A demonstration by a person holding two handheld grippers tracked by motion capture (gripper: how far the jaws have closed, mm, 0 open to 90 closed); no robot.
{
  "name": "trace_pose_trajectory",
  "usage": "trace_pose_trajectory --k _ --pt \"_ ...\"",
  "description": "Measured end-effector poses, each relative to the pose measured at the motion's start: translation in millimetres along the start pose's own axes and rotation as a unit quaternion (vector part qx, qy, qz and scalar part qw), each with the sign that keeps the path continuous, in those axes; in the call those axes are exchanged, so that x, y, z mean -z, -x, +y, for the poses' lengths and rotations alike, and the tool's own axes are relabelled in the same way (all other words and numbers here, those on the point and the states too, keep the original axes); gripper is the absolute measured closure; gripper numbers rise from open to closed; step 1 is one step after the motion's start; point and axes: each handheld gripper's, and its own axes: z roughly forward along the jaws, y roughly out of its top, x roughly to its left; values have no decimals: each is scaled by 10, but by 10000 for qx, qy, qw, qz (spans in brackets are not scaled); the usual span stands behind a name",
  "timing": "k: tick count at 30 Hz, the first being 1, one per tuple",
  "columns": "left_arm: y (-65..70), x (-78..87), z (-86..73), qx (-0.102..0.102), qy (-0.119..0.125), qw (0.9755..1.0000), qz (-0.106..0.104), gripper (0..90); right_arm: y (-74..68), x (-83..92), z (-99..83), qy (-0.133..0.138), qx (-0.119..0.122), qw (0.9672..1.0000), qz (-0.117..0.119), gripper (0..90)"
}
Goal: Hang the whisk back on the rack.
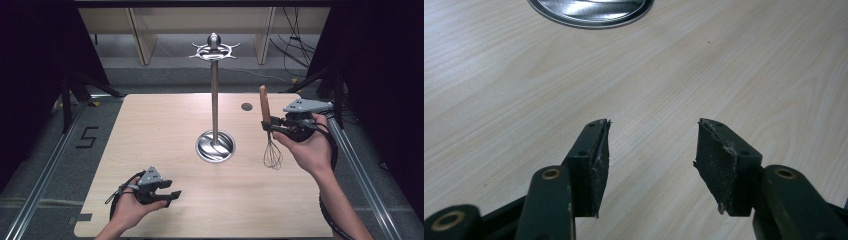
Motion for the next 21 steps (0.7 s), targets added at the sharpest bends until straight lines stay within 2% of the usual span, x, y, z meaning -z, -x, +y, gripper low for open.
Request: trace_pose_trajectory --k 1,2,4,7,8,9,11,12,18,19,20,21 --pt "0 1 0 -5 -1 10000 3 464 -16 1 4 -7 -71 10000 -1 702" --pt "-1 1 1 -9 -1 10000 4 464 -15 -13 13 106 -9 9999 -41 702" --pt "-1 3 2 -8 -4 10000 3 464 -21 5 30 5 -49 10000 -2 702" --pt "4 1 1 23 24 10000 -24 464 -12 1 42 42 28 10000 -27 702" --pt "-1 3 2 -2 1 10000 -5 464 -24 -1 45 37 -46 10000 1 702" --pt "-4 3 3 -13 -7 10000 5 464 -28 -15 45 141 -58 9999 -55 702" --pt "-4 4 3 -8 0 10000 -3 464 -19 -14 56 126 -12 9999 -66 701" --pt "-4 5 3 -6 1 10000 0 464 -25 -4 69 26 -44 10000 -19 701" --pt "5 1 2 36 30 10000 -34 464 -31 -14 92 56 -20 10000 -18 702" --pt "4 1 2 29 23 10000 -33 464 -22 -17 101 62 49 10000 -4 702" --pt "4 0 2 22 21 10000 -31 464 -40 -24 102 119 -33 9999 -45 702" --pt "5 -2 2 27 25 10000 -39 464 -24 -16 122 65 71 10000 -18 702"
